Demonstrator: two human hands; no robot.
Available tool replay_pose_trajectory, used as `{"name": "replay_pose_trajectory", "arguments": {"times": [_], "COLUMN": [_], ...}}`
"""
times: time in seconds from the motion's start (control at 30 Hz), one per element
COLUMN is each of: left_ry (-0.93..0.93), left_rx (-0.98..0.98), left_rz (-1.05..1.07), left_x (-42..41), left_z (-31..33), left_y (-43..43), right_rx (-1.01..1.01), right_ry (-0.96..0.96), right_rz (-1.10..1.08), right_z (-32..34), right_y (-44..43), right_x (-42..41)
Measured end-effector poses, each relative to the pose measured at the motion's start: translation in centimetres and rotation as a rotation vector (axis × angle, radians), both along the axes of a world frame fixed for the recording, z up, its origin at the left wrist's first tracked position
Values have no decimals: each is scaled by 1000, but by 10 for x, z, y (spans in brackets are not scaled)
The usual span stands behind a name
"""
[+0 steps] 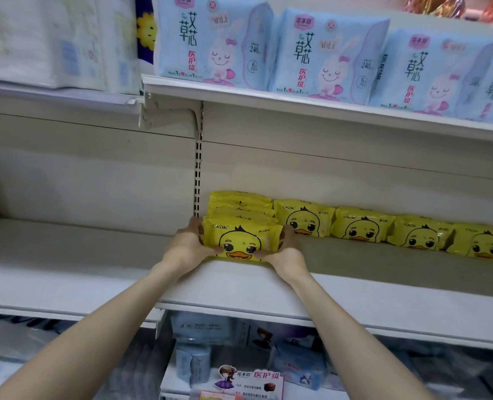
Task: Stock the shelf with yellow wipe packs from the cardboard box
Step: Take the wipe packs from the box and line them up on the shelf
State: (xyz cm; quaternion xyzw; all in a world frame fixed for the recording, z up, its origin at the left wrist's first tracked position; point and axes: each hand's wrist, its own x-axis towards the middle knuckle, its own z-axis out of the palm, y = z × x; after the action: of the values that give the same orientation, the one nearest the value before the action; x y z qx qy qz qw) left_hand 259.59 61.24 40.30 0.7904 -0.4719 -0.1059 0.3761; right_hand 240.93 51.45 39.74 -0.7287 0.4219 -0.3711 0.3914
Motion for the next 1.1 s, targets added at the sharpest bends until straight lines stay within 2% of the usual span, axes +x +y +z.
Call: {"name": "replay_pose_trajectory", "arguments": {"times": [0.13, 0.33, 0.5, 0.63, 0.83, 1.1], "left_ry": [24, -28, 31, 110, 203, 307], "left_rx": [-27, -191, -262, -256, -223, -70], "left_rz": [37, 82, -28, -165, -255, -306], "left_x": [-4, -36, -97, -166, -265, -379], "left_z": [3, 13, 21, 16, -13, -92], "left_y": [11, 30, 49, 63, 74, 85], "right_rx": [-36, 0, -46, -67, -25, 176], "right_ry": [-4, 37, -44, -105, -130, -113], "right_rz": [-27, 3, 25, 29, 17, -21], "right_z": [0, 11, 19, 17, -8, -88], "right_y": [7, 22, 40, 55, 77, 94], "right_x": [-8, -49, -105, -168, -268, -387]}}
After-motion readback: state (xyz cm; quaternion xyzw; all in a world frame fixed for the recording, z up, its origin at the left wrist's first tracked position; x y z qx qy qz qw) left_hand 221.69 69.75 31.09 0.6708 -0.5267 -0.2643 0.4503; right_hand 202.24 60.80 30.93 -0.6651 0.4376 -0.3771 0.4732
